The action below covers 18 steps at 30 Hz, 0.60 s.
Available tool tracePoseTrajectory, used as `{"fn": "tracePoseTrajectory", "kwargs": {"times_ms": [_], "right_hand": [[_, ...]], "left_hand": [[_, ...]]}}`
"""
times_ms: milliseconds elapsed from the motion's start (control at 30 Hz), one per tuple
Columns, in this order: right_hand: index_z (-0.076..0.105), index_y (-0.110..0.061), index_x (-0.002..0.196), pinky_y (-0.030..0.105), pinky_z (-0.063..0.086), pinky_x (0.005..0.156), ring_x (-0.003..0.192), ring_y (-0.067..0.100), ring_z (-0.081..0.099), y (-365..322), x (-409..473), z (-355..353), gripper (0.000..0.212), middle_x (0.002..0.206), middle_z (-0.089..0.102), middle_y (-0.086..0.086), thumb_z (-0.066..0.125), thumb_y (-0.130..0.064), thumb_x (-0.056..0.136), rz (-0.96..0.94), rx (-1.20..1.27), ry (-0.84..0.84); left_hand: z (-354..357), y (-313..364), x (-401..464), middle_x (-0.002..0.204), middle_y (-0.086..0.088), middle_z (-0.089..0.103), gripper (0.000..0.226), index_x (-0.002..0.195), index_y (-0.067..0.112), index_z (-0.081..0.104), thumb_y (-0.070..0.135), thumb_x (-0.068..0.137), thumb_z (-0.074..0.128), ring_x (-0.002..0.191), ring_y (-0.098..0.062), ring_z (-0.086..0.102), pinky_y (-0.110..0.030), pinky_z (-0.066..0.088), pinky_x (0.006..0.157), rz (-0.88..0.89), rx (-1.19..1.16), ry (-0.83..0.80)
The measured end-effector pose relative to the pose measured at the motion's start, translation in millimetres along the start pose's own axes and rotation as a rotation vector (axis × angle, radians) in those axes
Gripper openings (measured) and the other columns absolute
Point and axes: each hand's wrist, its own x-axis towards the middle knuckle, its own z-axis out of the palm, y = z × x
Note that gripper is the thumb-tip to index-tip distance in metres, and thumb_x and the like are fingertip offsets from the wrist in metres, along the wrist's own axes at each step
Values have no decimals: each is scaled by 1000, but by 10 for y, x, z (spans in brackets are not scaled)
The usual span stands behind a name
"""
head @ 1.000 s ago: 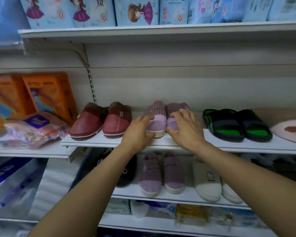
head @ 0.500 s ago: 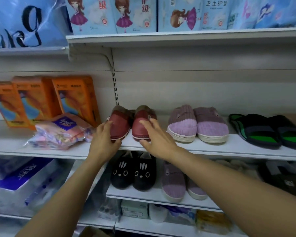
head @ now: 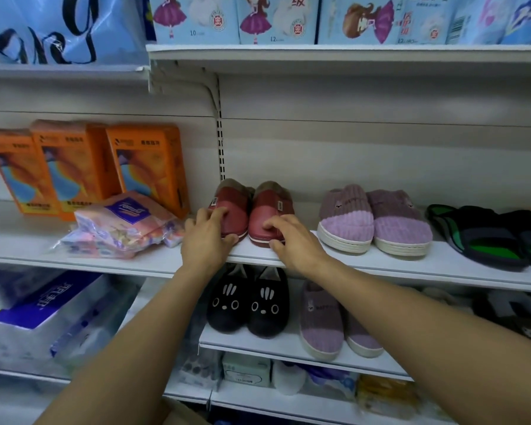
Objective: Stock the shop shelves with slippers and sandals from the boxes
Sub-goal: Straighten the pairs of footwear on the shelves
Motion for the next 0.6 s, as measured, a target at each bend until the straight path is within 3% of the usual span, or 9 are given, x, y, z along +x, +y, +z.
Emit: {"fn": "tracePoseTrajectory", "kwargs": {"times_ms": [400,600], "right_hand": [[43,-29,135,42,44,100,119,23,50,-22,-47,-160,50,137,39,2,57,-28,86,1,-57,-116],[54,-28,124,37,49,80,111,15,52,-41,-651,-275,33,121,54,-5,52,-28,91,-164,-141,178]], "left_hand": [[-69,26,-58,138,-12,39,64,143,21,37,38,87,62,123,-34,37,-42,34,103,32,-20,-105],[-122,233,-573,127,-3,51,42,129,19,53,27,89,63,119,-23,45,-33,40,93,209,-223,111]]}}
